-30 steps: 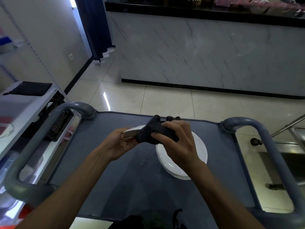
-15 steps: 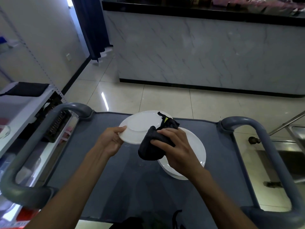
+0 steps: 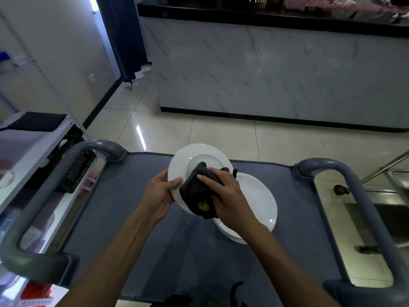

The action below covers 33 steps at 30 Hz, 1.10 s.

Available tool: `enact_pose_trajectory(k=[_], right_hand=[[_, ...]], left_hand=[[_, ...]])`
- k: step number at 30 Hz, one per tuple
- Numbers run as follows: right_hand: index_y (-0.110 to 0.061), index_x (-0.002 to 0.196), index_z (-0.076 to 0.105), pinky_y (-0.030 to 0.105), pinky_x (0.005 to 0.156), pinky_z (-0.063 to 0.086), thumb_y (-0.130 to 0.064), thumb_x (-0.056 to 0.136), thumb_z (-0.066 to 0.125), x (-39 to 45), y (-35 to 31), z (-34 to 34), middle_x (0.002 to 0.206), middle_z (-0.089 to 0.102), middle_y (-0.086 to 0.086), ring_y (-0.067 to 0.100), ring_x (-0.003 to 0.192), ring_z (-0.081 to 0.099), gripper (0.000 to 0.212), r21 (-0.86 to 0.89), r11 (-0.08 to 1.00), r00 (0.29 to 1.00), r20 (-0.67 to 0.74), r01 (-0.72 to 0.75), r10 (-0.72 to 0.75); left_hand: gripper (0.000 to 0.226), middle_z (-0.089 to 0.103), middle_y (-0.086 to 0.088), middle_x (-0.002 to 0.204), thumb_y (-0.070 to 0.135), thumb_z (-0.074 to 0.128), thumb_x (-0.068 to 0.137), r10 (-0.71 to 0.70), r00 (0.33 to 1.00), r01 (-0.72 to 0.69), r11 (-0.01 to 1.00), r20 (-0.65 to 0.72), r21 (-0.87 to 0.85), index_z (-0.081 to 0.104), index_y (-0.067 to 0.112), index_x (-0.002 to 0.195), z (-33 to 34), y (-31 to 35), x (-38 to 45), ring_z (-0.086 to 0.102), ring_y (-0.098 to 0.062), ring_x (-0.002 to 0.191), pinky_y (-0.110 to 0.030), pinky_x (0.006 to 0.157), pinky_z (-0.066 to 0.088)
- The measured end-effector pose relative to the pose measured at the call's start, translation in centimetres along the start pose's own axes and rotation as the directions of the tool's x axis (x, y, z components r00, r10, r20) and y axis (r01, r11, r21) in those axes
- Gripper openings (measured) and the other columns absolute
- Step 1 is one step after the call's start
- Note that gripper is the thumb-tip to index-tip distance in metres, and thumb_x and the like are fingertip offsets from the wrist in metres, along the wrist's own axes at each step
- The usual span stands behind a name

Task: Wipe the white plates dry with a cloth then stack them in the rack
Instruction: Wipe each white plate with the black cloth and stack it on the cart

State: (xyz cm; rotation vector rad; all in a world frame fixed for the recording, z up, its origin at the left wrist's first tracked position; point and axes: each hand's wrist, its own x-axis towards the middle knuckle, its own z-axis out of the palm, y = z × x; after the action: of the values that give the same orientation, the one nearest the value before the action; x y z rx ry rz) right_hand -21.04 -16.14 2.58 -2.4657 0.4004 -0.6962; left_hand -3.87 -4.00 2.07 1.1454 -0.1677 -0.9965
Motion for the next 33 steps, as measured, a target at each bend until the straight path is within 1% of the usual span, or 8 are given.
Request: enact_pose_trajectory(k=[4, 9, 13, 19, 24, 29, 30, 33], right_hand=[[-0.013, 0.135, 0.063, 0.050, 0.112, 0.036, 0.009, 0.086, 0.062, 0.8, 0.1, 0.7, 0.145, 0.050, 0.013, 0.032, 0.135, 0.042, 0.054, 0.037, 0.998, 0.999, -0.005, -0.051, 0.051], [-0.017, 0.136, 0.061, 0.043, 0.117, 0.033, 0.007, 0.083, 0.058, 2.1, -0.3, 1.2, 0.147, 0.047, 0.006, 0.023, 0.138, 0.037, 0.059, 0.084, 0.990, 0.992, -0.056, -0.112, 0.117], [-0.019, 0.139, 0.059, 0.047, 0.116, 0.034, 0.006, 0.085, 0.058, 3.4, -0.5, 1.4, 0.147, 0.047, 0.005, 0.024, 0.138, 0.037, 0.059, 0.117, 0.981, 0.984, -0.063, -0.157, 0.165], [-0.022, 0.142, 0.056, 0.046, 0.116, 0.035, 0.005, 0.091, 0.057, 5.3, -0.7, 1.7, 0.151, 0.042, 0.003, 0.022, 0.139, 0.035, 0.057, 0.179, 0.939, 0.935, -0.150, -0.294, 0.322], [-0.023, 0.136, 0.061, 0.053, 0.107, 0.040, 0.003, 0.086, 0.059, 5.8, -2.0, 2.0, 0.151, 0.045, 0.004, 0.027, 0.136, 0.039, 0.057, 0.072, 0.978, 0.960, -0.191, -0.196, 0.206], [-0.030, 0.142, 0.054, 0.054, 0.110, 0.035, -0.035, 0.089, 0.060, 5.5, -2.4, 2.2, 0.155, 0.037, -0.002, 0.021, 0.141, 0.031, 0.054, 0.026, 0.994, 0.989, -0.104, -0.107, 0.110], [-0.030, 0.142, 0.054, 0.055, 0.109, 0.035, -0.038, 0.090, 0.061, 5.4, -2.4, 2.2, 0.155, 0.037, -0.001, 0.022, 0.141, 0.031, 0.054, 0.015, 0.996, 0.990, -0.104, -0.089, 0.090], [-0.024, 0.136, 0.062, 0.058, 0.102, 0.039, -0.027, 0.091, 0.066, 5.7, -2.0, 2.2, 0.150, 0.045, 0.006, 0.029, 0.136, 0.040, 0.045, -0.018, 1.000, 0.986, -0.167, -0.003, 0.000]], left_hand=[[0.042, 0.072, -0.018, 0.114, 0.000, 0.063, 0.083, 0.048, 0.998, -0.049, 0.998, 0.028, 0.032, 0.065, 0.008, 0.124, -0.2, -0.5, -0.3, 0.071, -0.033, 0.098, -0.039, 0.070, 0.060], [0.042, 0.073, -0.017, 0.110, 0.005, 0.065, 0.077, 0.071, 0.994, -0.073, 0.997, 0.080, 0.016, 0.068, 0.008, 0.119, -0.9, -0.5, -0.7, 0.072, -0.031, 0.095, -0.040, 0.071, 0.062], [0.043, 0.072, -0.018, 0.112, 0.005, 0.065, 0.079, 0.089, 0.994, -0.091, 0.995, 0.066, 0.035, 0.066, 0.005, 0.122, -1.2, -0.4, -0.8, 0.071, -0.032, 0.096, -0.042, 0.073, 0.062], [0.048, 0.072, -0.021, 0.111, 0.002, 0.069, 0.075, 0.115, 0.992, -0.118, 0.989, 0.046, 0.091, 0.066, 0.002, 0.123, -1.0, -0.4, -1.2, 0.068, -0.035, 0.095, -0.042, 0.070, 0.062], [0.048, 0.070, -0.022, 0.117, 0.000, 0.067, 0.079, 0.128, 0.989, -0.135, 0.987, 0.078, 0.090, 0.065, 0.005, 0.127, -0.9, 0.1, -1.4, 0.068, -0.037, 0.100, -0.046, 0.076, 0.061], [0.048, 0.070, -0.022, 0.118, 0.002, 0.068, 0.078, 0.143, 0.985, -0.153, 0.983, 0.101, 0.101, 0.066, 0.006, 0.126, -0.7, 0.6, -1.6, 0.068, -0.038, 0.102, -0.046, 0.078, 0.061], [0.048, 0.070, -0.022, 0.117, 0.002, 0.069, 0.078, 0.141, 0.985, -0.152, 0.983, 0.103, 0.104, 0.066, 0.006, 0.125, -0.7, 0.6, -1.6, 0.069, -0.038, 0.103, -0.046, 0.078, 0.061], [0.047, 0.070, -0.022, 0.117, -0.001, 0.067, 0.079, 0.129, 0.984, -0.142, 0.984, 0.119, 0.104, 0.066, 0.005, 0.126, -0.7, 0.7, -1.7, 0.069, -0.038, 0.101, -0.044, 0.076, 0.060]])
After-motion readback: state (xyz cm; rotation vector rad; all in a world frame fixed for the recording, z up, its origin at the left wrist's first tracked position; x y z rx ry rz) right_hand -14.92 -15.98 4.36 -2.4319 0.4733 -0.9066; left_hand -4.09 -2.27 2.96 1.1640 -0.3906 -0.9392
